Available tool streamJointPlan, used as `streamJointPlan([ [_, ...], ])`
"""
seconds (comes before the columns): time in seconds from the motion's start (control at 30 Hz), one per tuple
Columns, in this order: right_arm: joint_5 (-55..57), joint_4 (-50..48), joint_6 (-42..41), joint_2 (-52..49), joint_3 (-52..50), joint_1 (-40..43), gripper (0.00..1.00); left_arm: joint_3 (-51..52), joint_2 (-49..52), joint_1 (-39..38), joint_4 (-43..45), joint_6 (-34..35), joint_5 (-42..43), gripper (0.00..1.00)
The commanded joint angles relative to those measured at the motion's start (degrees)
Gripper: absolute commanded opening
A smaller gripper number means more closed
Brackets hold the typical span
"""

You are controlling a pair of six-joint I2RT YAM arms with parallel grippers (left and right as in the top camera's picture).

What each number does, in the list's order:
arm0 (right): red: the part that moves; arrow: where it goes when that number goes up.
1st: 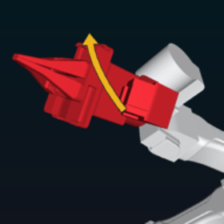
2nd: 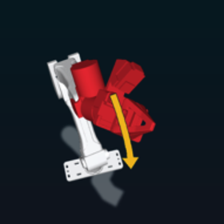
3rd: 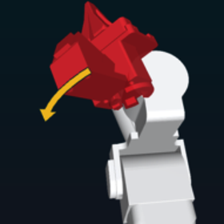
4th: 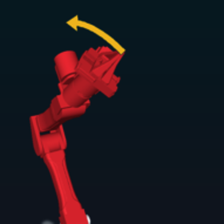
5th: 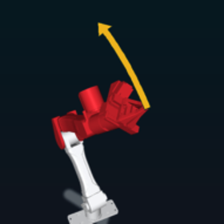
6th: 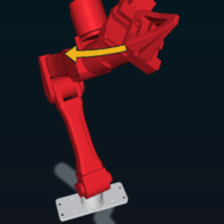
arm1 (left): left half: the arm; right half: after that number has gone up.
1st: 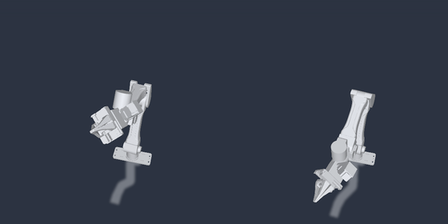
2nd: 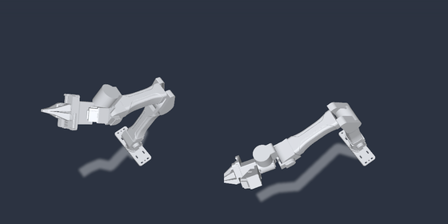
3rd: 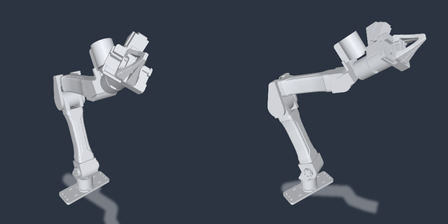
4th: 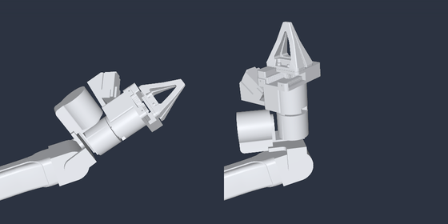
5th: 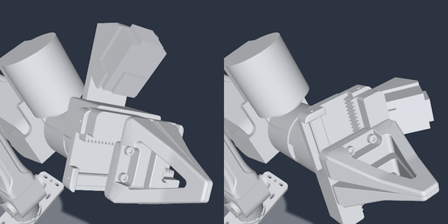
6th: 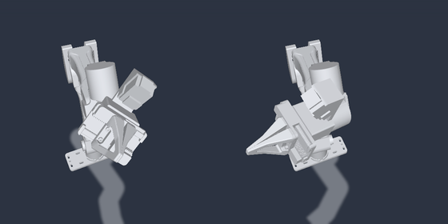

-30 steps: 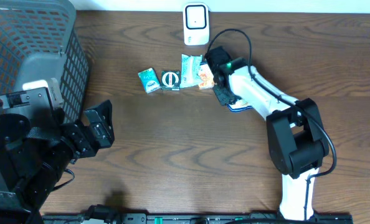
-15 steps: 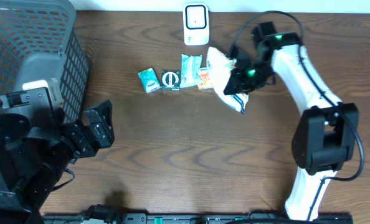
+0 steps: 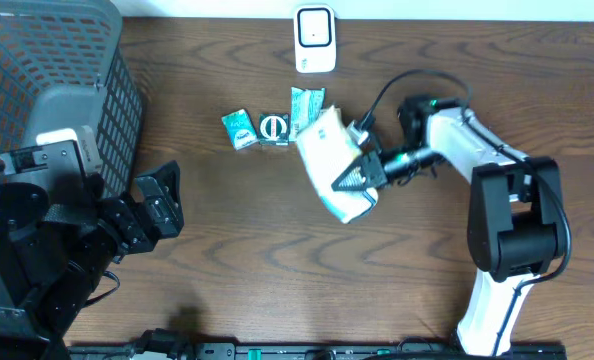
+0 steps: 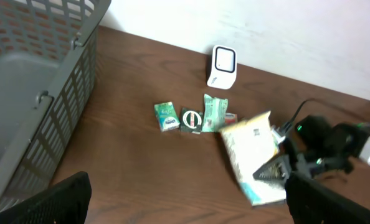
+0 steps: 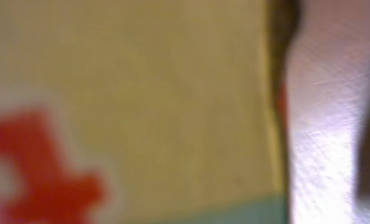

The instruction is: Scan the item barcode

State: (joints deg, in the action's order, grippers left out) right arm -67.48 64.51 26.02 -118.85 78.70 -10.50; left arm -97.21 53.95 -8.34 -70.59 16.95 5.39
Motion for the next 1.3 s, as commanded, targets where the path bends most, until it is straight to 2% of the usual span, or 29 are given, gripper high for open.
streamJointPlan([
  [0.0, -6.01, -3.78, -1.49, 1.55, -3.96, 0.79, 0.01, -0.42, 0.0, 0.28, -0.13, 0.52, -0.74, 0.98],
  [0.1, 5.51, -6.84, -10.62, 1.55, -4.83, 2.16, 0.08, -0.42, 0.0, 0.28, -0.13, 0.52, -0.74, 0.98],
  [0.17, 18.38, -7.96, -19.45, 1.64, -4.13, 3.17, 0.15, -0.42, 0.0, 0.28, -0.13, 0.52, -0.74, 0.98],
  [0.2, 24.13, -7.8, -22.18, 1.64, -3.28, 3.72, 0.16, -0.42, 0.0, 0.28, -0.13, 0.52, -0.74, 0.98],
  [0.23, 30.75, -6.51, -24.35, 1.66, -1.29, 4.5, 0.21, -0.42, 0.0, 0.28, -0.13, 0.52, -0.74, 0.98],
  [0.37, 40.94, -1.75, -26.88, 2.69, 6.38, 5.75, 0.51, -0.42, 0.0, 0.28, -0.13, 0.52, -0.74, 0.98],
  [0.43, 45.27, 0.7, -27.96, 3.26, 10.29, 5.81, 0.75, -0.42, 0.0, 0.28, -0.13, 0.52, -0.74, 0.98],
  [0.57, 52.24, 6.51, -28.35, 3.91, 19.78, 5.33, 0.99, -0.42, 0.0, 0.28, -0.13, 0.52, -0.74, 0.98],
  [0.7, 52.76, 9.77, -28.33, 4.0, 26.23, 3.58, 0.99, -0.42, 0.0, 0.28, -0.13, 0.52, -0.74, 0.98],
  [0.87, 45.88, 9.86, -28.28, 3.98, 27.17, 0.94, 0.98, -0.42, 0.0, 0.28, -0.13, 0.52, -0.74, 0.98],
  [0.9, 46.12, 9.42, -28.26, 3.98, 26.86, 0.48, 0.66, -0.42, 0.0, 0.28, -0.13, 0.52, -0.74, 0.98],
  [0.97, 49.03, 8.41, -28.81, 3.96, 25.73, -1.18, 0.21, -0.42, 0.0, 0.28, -0.13, 0.52, -0.74, 0.98],
  [1.13, 56.68, 3.34, -37.68, 3.76, 20.83, -4.31, 0.08, -0.42, 0.0, 0.28, -0.13, 0.52, -0.74, 0.98],
  [1.27, 56.65, -4.22, -39.3, 3.72, 14.32, -5.77, 0.06, -0.42, 0.0, 0.28, -0.13, 0.52, -0.74, 0.98],
])
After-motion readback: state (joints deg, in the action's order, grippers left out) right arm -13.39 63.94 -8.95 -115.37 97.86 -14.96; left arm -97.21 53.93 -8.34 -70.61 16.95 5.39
